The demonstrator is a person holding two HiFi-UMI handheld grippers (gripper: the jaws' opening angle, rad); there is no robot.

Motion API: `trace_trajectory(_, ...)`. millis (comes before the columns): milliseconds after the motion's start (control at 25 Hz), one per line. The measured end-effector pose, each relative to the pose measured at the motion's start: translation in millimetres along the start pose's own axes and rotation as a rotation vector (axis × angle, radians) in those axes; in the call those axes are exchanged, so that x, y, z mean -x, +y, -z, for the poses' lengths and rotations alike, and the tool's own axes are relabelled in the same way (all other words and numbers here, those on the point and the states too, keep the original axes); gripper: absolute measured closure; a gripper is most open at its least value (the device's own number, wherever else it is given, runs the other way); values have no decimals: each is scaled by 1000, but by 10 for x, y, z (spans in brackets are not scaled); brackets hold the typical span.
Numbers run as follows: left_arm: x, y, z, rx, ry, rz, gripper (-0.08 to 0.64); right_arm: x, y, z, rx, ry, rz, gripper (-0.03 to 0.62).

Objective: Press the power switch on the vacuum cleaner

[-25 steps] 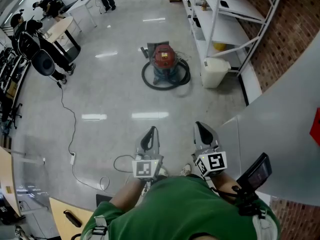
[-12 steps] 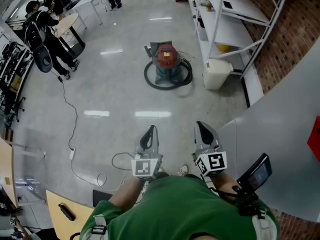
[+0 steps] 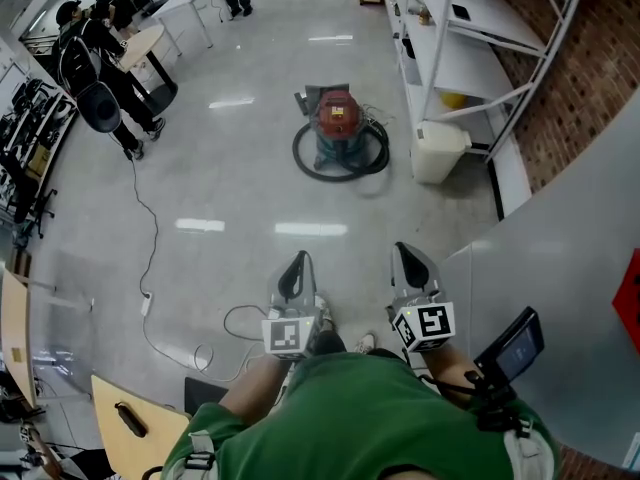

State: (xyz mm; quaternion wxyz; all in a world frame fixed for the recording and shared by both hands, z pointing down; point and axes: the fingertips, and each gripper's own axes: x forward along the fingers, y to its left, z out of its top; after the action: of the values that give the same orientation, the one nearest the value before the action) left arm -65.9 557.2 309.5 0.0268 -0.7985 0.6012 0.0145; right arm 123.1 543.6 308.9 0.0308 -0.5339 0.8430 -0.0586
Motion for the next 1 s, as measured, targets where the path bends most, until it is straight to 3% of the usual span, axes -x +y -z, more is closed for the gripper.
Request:
trace_trajectory(440, -556, 255, 24, 39, 14, 30, 552, -501, -102, 41, 10, 9, 26, 589)
trace_trajectory(1000, -1544, 1169, 44, 87, -13, 79, 552, -1794, 22, -89, 55, 18, 62, 589)
